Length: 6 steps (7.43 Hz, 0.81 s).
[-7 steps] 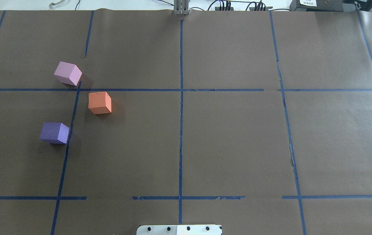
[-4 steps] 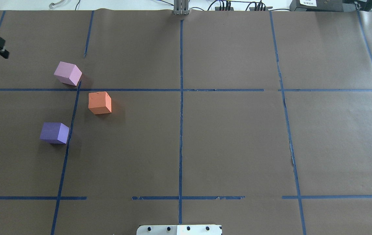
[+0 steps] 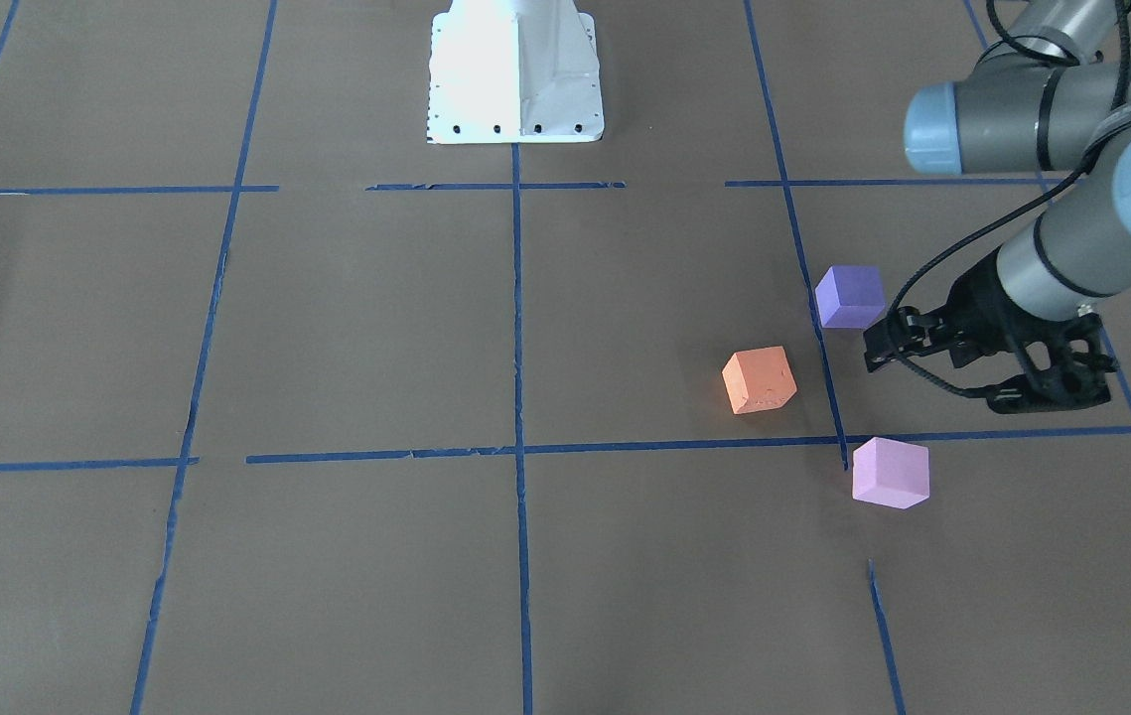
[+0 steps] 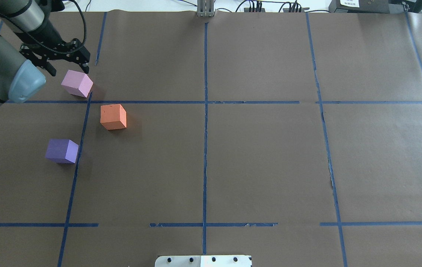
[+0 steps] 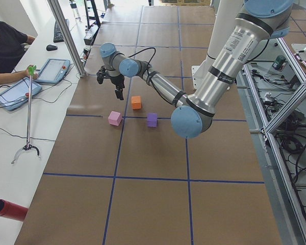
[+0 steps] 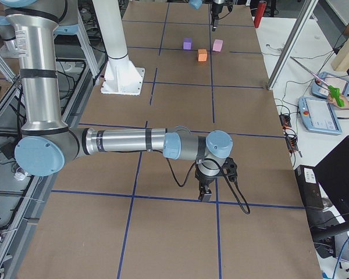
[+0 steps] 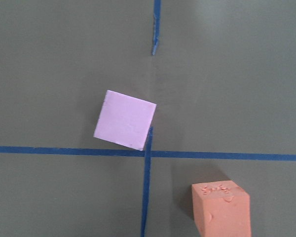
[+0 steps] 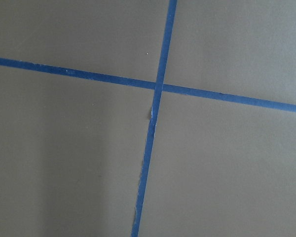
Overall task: Arrange blocks in a line
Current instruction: 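Move the left gripper over the orange cube and lower it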
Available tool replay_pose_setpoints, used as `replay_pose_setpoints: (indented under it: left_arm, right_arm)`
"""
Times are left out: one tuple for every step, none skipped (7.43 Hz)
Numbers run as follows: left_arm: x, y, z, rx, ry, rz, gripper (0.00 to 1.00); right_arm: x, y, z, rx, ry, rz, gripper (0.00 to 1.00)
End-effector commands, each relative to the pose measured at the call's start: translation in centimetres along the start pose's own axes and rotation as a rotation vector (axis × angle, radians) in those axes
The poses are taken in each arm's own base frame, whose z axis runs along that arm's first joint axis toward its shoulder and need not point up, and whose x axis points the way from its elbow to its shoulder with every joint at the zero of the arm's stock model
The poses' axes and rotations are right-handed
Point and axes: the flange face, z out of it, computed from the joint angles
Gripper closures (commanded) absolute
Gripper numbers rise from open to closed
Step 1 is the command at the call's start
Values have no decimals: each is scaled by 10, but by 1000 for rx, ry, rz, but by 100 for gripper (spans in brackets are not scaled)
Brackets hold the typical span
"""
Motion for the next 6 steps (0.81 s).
replay_pose_setpoints:
  left_arm:
    - [35, 2, 40, -34, 5, -9, 0]
    - [39, 2, 56, -21, -12, -5, 0]
    - [48, 12, 79, -15, -29, -4, 0]
    - [54, 20, 91, -17, -34, -1, 0]
    - [61, 29, 103, -35, -40, 7, 0]
    - [62, 29, 106, -19, -56, 11, 0]
  right_arm:
    - [0, 0, 1, -1, 0, 2, 0]
    - [0, 0, 0, 0, 0, -1, 0]
    - [0, 0, 0, 0, 0, -1, 0]
    - [0, 0, 1, -1, 0, 0, 0]
    - [0, 0, 0, 0, 0, 1, 0]
    - [0, 0, 0, 0, 0, 1, 0]
